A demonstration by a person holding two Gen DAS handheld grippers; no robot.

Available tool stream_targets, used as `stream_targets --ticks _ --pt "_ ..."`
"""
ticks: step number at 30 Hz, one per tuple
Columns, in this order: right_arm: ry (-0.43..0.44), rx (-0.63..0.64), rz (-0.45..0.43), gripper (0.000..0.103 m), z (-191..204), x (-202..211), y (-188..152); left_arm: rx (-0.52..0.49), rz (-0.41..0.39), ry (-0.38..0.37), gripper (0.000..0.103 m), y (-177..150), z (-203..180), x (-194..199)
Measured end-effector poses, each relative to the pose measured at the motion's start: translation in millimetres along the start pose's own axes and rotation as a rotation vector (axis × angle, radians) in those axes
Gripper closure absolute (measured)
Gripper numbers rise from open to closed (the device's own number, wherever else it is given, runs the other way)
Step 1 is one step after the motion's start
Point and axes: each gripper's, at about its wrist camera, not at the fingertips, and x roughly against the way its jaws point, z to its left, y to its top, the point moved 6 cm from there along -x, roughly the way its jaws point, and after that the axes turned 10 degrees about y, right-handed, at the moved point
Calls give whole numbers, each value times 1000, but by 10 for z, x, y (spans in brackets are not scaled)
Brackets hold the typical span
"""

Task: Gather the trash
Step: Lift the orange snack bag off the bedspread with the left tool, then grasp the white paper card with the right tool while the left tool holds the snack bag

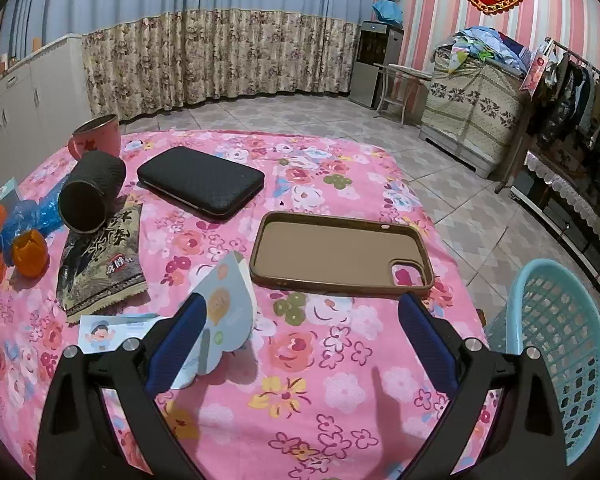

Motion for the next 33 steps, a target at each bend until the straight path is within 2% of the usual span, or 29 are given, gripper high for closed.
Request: stream_targets --ticks 4,8,15,17,19,21,28,33 --pt "28 -9 12 8 34 -35 -26 -54 -65 20 102 38 -89 167" --pt "46 8 25 8 101 -72 -54 -52 -117 -11 102 86 -106 378" --pt "101 5 57 10 186 -188 -96 -11 -109 -33 102 115 -27 392" --pt "116 22 61 20 244 -203 -98 -12 -107 -41 102 120 -32 395" --pt "125 40 73 41 289 -224 -107 -18 -104 -53 102 116 -58 398" --pt "140 49 84 54 325 -243 -124 -24 -101 -62 102 110 -79 400" --pt "149 60 42 74 341 -138 -70 -27 -93 -87 102 107 -118 395" --pt "171 56 16 81 351 -66 -30 -20 -92 -95 102 100 -115 407"
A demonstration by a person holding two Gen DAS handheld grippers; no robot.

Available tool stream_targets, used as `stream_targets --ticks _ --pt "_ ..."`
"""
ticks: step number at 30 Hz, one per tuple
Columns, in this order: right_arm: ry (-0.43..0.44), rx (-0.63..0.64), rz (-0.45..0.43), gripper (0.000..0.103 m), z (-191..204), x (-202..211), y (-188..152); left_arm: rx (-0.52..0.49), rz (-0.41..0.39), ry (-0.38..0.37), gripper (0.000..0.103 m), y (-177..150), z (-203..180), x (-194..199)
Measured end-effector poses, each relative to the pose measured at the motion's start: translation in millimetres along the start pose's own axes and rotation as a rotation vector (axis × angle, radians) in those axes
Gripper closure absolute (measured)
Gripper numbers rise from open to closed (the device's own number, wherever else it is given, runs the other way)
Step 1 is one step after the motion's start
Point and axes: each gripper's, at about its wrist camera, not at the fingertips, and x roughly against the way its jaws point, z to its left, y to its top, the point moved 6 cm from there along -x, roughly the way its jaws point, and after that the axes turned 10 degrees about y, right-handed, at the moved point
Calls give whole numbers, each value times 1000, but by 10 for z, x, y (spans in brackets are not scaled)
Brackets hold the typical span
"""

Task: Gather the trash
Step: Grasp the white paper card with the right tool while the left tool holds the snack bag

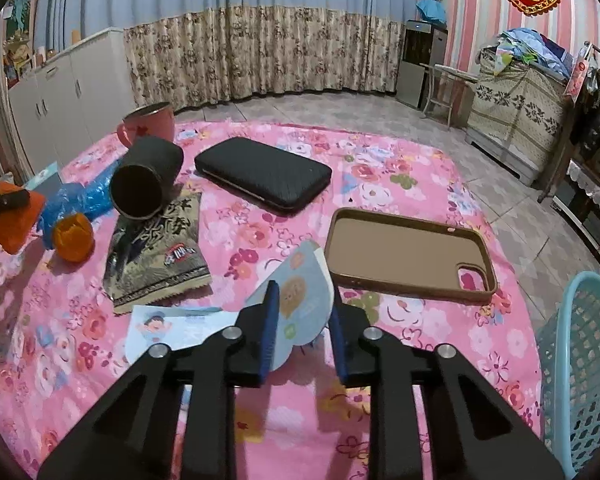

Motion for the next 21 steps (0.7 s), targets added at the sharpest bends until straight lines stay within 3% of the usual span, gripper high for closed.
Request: stream_targets --ticks 21 --pt "87 -27 -41 95 24 128 60 -67 2 15 102 -38 -179 4"
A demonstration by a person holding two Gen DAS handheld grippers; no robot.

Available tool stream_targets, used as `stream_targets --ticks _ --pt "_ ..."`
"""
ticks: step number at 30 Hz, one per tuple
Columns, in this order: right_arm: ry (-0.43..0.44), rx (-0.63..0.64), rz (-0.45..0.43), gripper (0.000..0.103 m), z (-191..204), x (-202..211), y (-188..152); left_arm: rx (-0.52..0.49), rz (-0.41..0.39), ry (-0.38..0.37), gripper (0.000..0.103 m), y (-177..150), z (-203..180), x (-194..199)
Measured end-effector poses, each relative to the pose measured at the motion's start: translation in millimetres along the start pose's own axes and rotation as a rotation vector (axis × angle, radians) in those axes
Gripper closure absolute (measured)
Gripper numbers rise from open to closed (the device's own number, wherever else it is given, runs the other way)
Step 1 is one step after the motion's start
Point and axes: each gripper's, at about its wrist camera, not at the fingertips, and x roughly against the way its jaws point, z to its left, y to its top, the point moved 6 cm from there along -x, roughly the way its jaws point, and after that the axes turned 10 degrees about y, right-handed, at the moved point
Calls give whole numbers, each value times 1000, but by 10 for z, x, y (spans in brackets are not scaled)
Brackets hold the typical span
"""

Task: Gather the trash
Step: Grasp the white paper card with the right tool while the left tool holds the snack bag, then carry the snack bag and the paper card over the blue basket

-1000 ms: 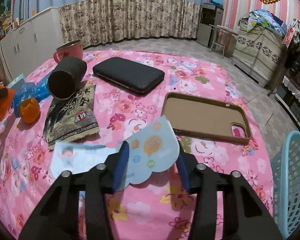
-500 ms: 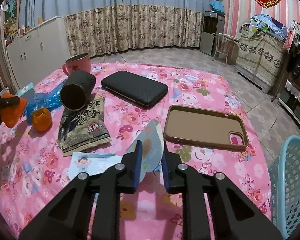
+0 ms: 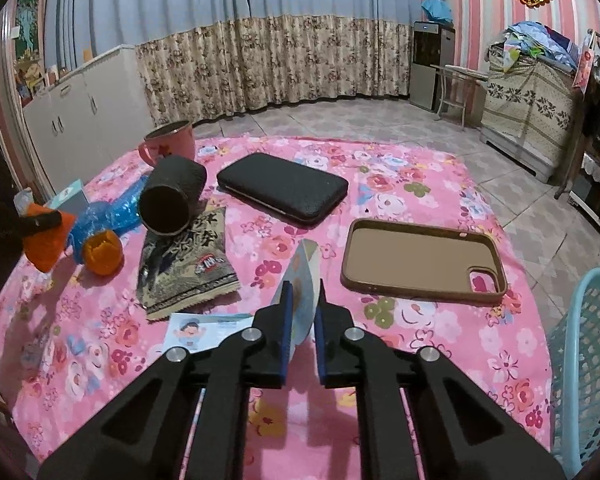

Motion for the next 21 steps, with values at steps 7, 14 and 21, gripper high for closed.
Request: stream_targets --ticks 7,14,21 --pt "4 26 -51 99 14 173 94 -31 -37 -13 102 -3 -180 160" --pt "-3 -6 -76 100 -159 446 169 -72 -88 -16 102 70 -470 435" --pt "-33 -32 -111 100 -336 790 273 -93 -126 -62 102 124 -715 774"
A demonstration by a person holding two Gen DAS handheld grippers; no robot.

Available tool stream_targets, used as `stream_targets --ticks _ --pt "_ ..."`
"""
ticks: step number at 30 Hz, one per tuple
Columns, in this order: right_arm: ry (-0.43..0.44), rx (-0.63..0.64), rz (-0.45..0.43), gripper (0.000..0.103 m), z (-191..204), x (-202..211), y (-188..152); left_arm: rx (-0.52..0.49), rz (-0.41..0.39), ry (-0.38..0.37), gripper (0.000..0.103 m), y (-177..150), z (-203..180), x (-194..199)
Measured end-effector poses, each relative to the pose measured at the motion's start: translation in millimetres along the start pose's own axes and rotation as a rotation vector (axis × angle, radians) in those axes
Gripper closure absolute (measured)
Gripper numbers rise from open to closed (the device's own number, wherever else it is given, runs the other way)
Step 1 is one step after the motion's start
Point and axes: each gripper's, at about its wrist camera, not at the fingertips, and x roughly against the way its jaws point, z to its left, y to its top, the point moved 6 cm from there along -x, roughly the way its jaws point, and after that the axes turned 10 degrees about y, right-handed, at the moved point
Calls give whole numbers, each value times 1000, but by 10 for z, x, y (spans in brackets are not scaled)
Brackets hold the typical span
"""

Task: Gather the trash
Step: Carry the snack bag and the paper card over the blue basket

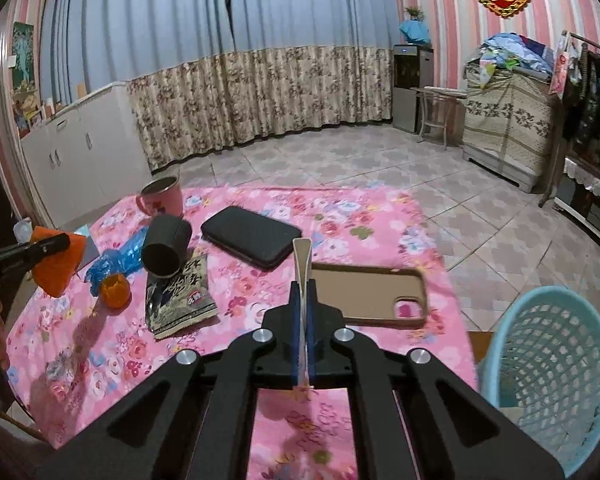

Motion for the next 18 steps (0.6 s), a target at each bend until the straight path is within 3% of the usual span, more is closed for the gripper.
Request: stream_targets --ticks 10,18 --pt "-89 -49 -69 100 -368 499 123 -71 -28 -85 102 61 -592 260" --pt "-195 -105 -134 100 -982 987 124 -141 -28 -195 102 97 -1354 297"
